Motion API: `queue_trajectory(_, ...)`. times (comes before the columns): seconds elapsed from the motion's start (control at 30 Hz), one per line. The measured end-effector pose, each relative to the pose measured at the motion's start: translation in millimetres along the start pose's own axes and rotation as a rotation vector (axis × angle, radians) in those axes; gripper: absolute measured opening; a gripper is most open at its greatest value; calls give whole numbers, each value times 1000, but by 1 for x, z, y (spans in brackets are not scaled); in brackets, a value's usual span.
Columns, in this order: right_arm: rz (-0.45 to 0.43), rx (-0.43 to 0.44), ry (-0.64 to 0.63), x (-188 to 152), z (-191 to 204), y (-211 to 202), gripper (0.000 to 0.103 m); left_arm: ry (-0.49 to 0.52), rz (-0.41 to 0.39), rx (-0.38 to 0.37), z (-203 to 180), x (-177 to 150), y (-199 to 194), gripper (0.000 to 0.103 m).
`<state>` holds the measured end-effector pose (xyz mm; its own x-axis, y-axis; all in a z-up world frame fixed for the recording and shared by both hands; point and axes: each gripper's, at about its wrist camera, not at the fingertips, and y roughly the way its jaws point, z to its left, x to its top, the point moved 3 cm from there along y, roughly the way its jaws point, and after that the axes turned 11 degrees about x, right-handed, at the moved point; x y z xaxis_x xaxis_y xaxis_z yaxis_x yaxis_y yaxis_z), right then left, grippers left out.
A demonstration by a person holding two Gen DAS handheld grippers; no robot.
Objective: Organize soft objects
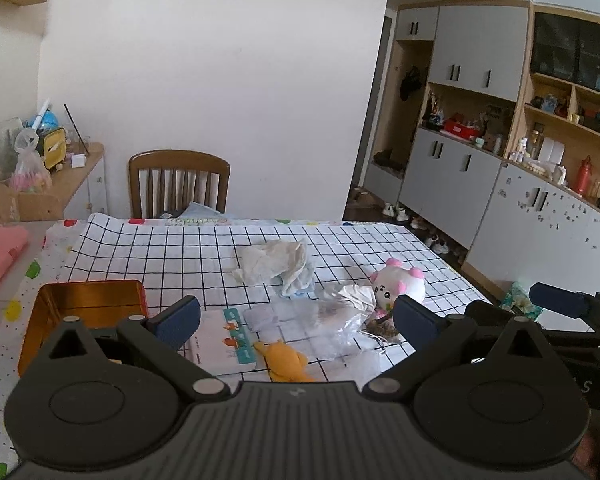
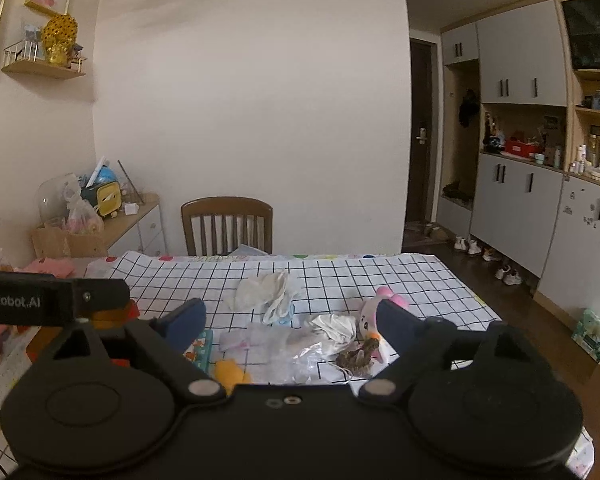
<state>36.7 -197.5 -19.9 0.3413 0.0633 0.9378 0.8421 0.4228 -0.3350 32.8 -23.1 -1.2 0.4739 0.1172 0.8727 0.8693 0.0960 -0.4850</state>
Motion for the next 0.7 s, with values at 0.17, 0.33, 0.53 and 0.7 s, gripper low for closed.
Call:
queue_trajectory(0.17, 9, 32, 0, 2, -15, 9, 91, 11, 12, 24, -13, 3, 11, 103)
queue_trajectory(0.33, 26, 73, 1, 2, -32, 20, 91, 1, 28, 40, -22, 4, 24, 103)
queue_trajectory(0.53, 58, 90, -3, 0, -53, 38, 92, -11, 57, 99, -31, 4, 43, 103)
queue_trajectory(0.7, 103, 130, 25, -2, -74, 54, 93, -15, 63, 135, -39, 5, 57, 103)
